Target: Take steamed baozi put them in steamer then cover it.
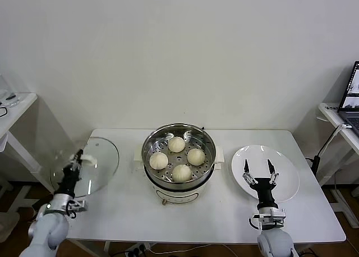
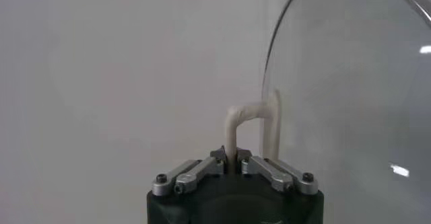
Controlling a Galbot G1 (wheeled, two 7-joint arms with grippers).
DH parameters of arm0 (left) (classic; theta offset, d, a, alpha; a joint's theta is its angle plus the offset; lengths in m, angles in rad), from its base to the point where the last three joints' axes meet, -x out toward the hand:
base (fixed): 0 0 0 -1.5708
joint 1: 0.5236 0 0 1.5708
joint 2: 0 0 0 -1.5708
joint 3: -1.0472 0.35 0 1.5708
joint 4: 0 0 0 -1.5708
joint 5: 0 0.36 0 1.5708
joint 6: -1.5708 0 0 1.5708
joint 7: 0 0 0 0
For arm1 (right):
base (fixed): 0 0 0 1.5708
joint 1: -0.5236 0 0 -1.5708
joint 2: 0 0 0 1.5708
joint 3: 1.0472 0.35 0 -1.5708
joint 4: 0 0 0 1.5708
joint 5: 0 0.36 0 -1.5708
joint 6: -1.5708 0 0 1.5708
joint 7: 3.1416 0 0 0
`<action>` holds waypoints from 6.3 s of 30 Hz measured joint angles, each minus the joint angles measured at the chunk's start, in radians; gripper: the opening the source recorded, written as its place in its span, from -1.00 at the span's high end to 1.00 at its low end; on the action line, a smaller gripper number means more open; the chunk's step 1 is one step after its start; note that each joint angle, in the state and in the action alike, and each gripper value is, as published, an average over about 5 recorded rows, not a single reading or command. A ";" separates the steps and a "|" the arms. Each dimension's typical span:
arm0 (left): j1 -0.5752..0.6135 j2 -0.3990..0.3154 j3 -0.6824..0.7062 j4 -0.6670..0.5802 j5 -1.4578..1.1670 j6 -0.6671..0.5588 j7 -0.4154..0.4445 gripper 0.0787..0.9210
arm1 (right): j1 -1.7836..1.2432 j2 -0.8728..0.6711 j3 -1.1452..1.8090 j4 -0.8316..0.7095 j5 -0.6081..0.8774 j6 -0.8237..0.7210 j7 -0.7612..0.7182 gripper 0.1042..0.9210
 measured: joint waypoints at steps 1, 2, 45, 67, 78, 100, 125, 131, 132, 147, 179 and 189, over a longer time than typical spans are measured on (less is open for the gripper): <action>0.007 0.003 -0.003 -0.034 -0.010 0.012 0.008 0.72 | 0.000 0.000 0.000 0.001 0.000 0.000 0.000 -0.76; 0.014 0.005 -0.005 -0.068 -0.018 0.026 0.017 0.72 | -0.001 -0.001 0.001 0.002 0.000 0.001 0.000 -0.76; -0.261 -0.276 0.687 -0.351 0.203 0.689 0.438 0.72 | 0.044 0.020 0.011 -0.059 -0.007 -0.024 -0.018 -0.76; -0.302 -0.344 0.749 -0.266 0.440 0.680 0.582 0.72 | 0.048 0.023 0.017 -0.081 -0.009 -0.030 -0.024 -0.76; -0.304 -0.357 0.747 -0.238 0.464 0.683 0.594 0.72 | 0.052 0.023 0.016 -0.088 -0.012 -0.028 -0.026 -0.76; -0.310 -0.376 0.737 -0.188 0.476 0.682 0.565 0.72 | 0.054 0.023 0.020 -0.096 -0.018 -0.023 -0.030 -0.76; -0.301 -0.379 0.734 -0.175 0.481 0.664 0.560 0.72 | 0.058 0.020 0.023 -0.096 -0.017 -0.022 -0.031 -0.76; -0.295 -0.380 0.731 -0.182 0.482 0.662 0.564 0.56 | 0.055 0.022 0.023 -0.095 -0.018 -0.021 -0.032 -0.76; -0.295 -0.380 0.731 -0.184 0.482 0.661 0.564 0.50 | 0.054 0.021 0.023 -0.094 -0.018 -0.021 -0.032 -0.76; -0.255 -0.328 0.729 -0.287 0.417 0.684 0.581 -0.52 | 0.052 0.020 0.023 -0.083 -0.018 -0.021 -0.031 -0.76; 0.007 -0.105 0.260 -0.559 -0.721 0.395 0.307 -0.77 | 0.014 -0.026 0.022 0.010 0.124 -0.133 -0.003 -0.76; 0.091 -0.137 0.132 -0.368 -0.997 0.075 0.322 -0.77 | -0.019 -0.029 0.039 0.041 0.169 -0.178 0.010 -0.76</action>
